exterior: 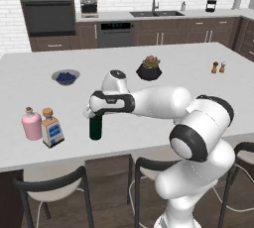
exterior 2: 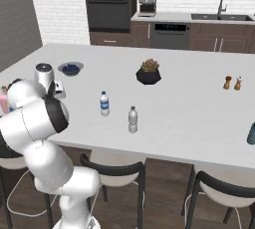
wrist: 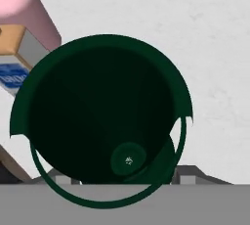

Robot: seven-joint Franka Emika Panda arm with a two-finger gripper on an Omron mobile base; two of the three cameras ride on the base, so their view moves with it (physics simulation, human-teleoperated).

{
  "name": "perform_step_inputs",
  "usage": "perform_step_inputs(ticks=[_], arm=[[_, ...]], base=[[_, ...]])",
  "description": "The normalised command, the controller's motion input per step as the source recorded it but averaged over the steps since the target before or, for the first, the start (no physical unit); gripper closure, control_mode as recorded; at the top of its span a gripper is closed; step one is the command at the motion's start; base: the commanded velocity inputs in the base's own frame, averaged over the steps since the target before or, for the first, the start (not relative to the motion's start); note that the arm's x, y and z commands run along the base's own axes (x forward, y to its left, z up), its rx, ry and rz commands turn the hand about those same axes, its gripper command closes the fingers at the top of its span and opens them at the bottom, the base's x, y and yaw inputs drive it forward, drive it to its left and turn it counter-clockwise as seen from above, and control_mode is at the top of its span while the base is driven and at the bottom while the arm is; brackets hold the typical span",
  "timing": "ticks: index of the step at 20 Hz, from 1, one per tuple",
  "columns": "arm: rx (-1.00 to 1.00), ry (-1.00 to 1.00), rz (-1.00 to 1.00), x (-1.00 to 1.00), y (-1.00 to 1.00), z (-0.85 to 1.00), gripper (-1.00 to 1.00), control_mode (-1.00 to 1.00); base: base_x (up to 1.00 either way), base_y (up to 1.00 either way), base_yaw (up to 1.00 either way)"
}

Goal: Move the plastic bottles in the middle to the plastics group, and the glass bottles in the middle to the glass group.

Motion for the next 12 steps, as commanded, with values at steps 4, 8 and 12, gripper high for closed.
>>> perform_step_inputs(ticks=[4, 8, 12], arm=[[0.0, 0.0, 0.04, 0.04, 0.48, 0.0, 1.0, -1.0], [0.0, -0.01, 0.03, 0.17, 0.42, 0.0, 1.0, -1.0], [0.0, 0.0, 0.02, 0.33, 0.41, -0.01, 1.0, -1.0]], base=[[0.0, 0.0, 0.0], [0.0, 0.0, 0.0], [0.0, 0.0, 0.0]])
